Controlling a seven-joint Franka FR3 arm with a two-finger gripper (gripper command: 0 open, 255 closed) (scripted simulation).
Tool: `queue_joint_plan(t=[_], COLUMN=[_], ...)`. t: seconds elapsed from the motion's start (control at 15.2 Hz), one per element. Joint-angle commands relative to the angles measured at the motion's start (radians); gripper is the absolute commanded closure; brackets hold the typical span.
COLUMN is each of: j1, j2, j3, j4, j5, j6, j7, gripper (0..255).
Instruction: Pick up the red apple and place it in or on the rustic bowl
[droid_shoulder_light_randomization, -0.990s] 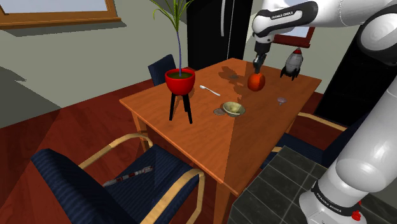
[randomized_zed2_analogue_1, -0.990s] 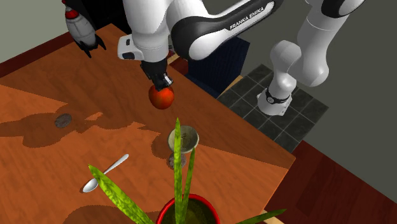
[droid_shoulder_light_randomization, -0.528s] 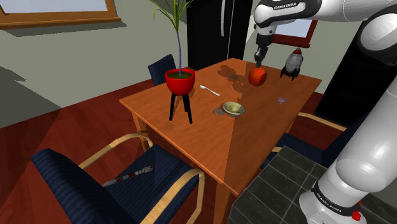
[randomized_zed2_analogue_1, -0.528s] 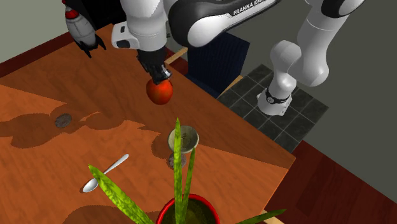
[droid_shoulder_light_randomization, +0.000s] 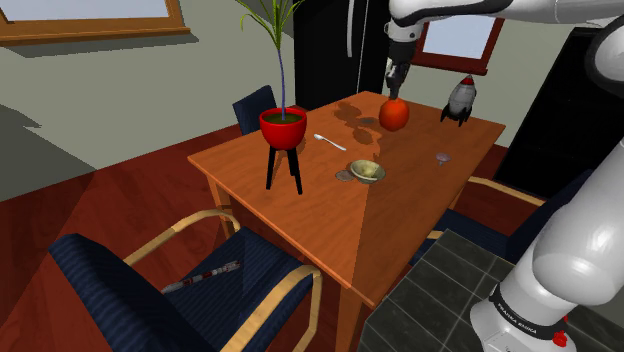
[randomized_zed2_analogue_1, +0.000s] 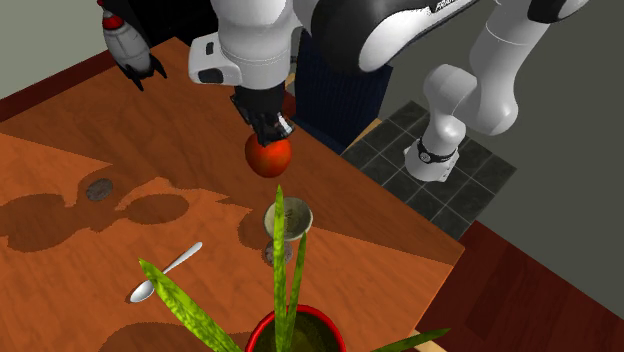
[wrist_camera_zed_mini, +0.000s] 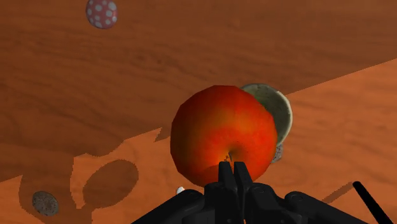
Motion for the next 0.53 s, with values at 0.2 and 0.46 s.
queue_joint_plan(t=[0.2,0.46], j1=[0.054,0.082], j2=[-0.010,-0.008], j3=[0.058,0.089], j4=[0.059,0.085], j5=[-0.007,-0.008], j6=[-0.080,-0.111], j7=[0.106,0.162], gripper=[255,255])
